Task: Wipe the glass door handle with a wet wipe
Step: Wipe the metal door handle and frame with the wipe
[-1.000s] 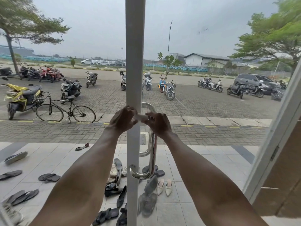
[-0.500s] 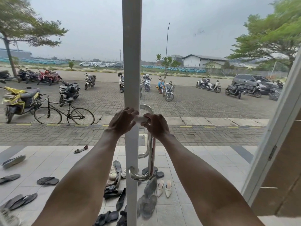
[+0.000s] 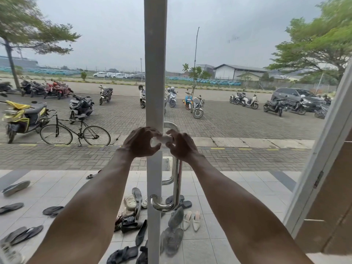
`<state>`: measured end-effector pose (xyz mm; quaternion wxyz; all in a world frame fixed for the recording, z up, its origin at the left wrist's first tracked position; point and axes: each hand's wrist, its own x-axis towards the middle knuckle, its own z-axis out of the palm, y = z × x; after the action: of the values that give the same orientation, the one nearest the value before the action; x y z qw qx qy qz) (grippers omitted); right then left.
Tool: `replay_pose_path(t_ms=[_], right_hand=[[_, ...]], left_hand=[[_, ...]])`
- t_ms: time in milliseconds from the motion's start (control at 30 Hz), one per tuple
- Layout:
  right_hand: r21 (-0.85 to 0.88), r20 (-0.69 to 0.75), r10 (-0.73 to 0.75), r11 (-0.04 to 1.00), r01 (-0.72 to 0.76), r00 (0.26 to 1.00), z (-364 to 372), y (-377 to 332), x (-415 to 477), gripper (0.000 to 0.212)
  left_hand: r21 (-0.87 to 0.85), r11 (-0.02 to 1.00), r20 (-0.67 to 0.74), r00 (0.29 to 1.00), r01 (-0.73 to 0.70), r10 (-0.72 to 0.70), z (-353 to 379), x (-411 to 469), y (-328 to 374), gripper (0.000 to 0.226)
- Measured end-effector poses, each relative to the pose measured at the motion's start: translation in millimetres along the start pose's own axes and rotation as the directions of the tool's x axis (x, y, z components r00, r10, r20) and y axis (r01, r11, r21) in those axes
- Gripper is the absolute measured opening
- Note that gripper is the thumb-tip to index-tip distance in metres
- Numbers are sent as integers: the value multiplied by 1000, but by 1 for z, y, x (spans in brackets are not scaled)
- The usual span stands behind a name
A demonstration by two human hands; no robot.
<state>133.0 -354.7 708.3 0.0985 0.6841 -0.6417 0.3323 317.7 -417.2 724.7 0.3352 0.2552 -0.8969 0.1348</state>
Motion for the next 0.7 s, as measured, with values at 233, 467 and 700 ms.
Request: replay_pose_path(t_ms=[233, 467, 700], right_hand=[[-40, 3, -14, 999, 14, 1000, -6, 18, -16, 29], [-14, -55, -62, 998, 62, 997, -14, 10, -13, 66], [-17, -93, -85, 996, 84, 992, -5, -6, -4, 22]], left_hand=[[-3, 1000, 12, 1000, 0, 0, 12, 8, 13, 33], [35, 999, 18, 1000, 2, -2, 18, 12, 17, 34], [110, 992, 76, 995, 62, -70, 14, 13, 0, 37]])
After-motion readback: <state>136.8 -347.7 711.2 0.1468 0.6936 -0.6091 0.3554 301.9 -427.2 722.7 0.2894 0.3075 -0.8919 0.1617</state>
